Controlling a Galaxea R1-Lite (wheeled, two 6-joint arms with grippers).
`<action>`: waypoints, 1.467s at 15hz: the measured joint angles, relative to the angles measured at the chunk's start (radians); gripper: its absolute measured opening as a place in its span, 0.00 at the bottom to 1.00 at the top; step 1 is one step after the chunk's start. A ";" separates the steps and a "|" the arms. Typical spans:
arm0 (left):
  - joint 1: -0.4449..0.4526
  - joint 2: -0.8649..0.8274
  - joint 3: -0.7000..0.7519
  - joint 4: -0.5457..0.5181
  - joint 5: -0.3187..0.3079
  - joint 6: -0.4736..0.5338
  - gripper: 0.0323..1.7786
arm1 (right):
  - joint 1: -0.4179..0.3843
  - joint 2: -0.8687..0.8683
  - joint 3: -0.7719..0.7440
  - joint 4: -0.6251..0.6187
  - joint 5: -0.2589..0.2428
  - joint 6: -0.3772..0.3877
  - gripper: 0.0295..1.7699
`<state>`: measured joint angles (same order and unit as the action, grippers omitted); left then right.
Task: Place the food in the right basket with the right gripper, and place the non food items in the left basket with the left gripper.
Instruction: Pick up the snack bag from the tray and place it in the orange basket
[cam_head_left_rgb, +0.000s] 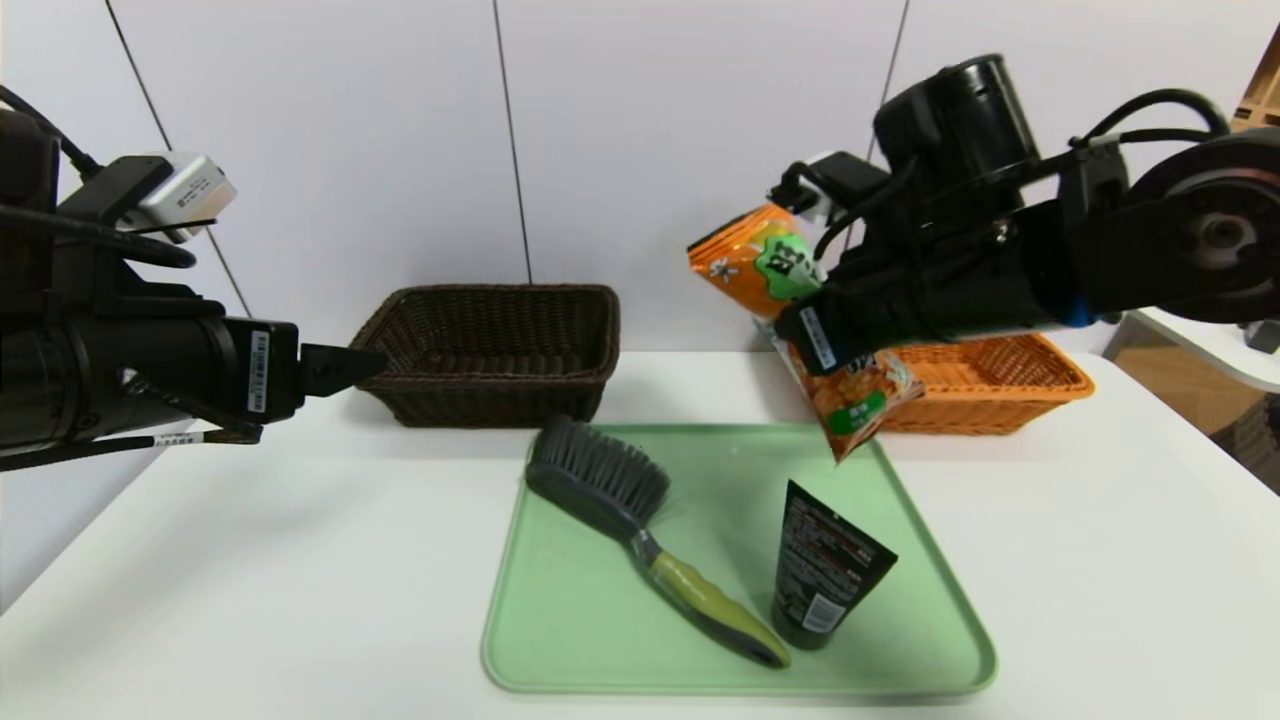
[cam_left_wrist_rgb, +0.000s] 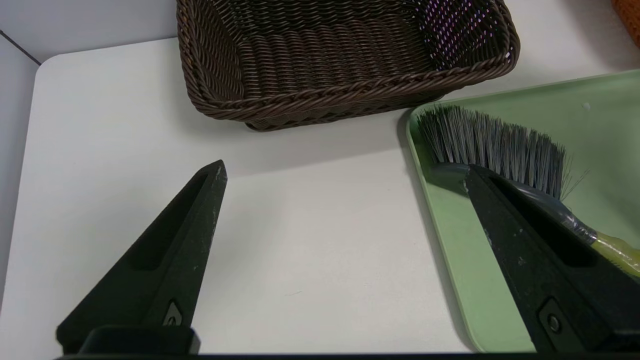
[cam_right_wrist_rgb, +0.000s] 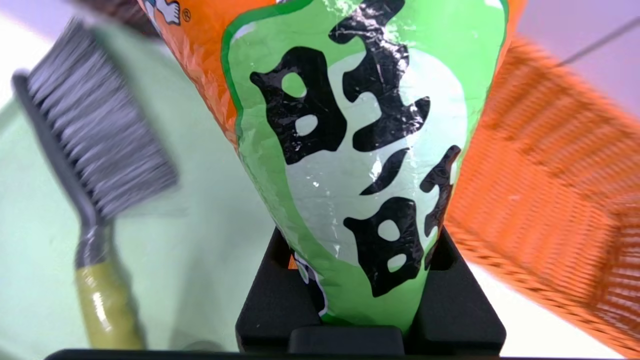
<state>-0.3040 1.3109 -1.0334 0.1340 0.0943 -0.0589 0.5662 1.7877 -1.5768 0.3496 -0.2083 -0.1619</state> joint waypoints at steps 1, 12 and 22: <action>-0.004 0.000 0.002 0.000 0.000 0.000 0.95 | -0.020 -0.012 -0.018 0.000 -0.004 -0.002 0.21; -0.036 0.008 0.015 -0.001 0.000 0.000 0.95 | -0.416 0.074 -0.141 -0.152 0.025 0.001 0.21; -0.036 0.008 0.028 -0.002 0.000 0.000 0.95 | -0.459 0.283 -0.239 -0.199 0.038 0.009 0.21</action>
<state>-0.3396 1.3191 -1.0057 0.1317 0.0943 -0.0591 0.1077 2.0711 -1.8160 0.1509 -0.1702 -0.1528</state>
